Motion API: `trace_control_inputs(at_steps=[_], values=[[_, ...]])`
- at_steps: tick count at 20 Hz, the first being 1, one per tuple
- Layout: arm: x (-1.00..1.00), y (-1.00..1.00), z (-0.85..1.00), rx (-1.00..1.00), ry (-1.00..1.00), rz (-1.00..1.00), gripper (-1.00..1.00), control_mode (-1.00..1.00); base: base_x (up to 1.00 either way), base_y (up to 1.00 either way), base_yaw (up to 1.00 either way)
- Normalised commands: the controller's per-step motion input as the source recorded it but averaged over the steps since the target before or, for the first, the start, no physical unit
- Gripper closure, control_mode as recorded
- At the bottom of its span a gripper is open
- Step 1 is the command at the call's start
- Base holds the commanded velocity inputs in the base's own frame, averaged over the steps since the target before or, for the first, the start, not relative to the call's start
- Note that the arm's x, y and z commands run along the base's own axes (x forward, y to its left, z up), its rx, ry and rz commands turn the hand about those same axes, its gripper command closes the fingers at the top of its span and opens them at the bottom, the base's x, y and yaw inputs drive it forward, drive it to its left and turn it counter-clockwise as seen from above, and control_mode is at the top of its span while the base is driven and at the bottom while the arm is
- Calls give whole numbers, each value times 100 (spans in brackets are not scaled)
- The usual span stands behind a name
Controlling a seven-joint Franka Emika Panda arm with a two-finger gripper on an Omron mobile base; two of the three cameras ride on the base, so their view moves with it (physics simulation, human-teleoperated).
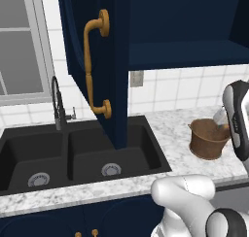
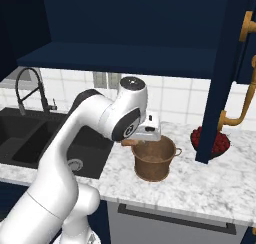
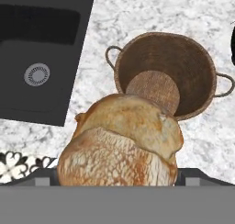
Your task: Open the cabinet, pick up the bread from the cabinet and place it in the basket. Then move the basket to the dining counter.
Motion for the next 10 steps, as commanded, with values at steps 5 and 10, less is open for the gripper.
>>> trace_control_inputs(at_steps=[5, 10], values=[[17, -5, -59, 9, 7, -5, 100, -100, 0, 0, 0], [40, -5, -28, 0, 6, -11, 100, -100, 0, 0, 0]])
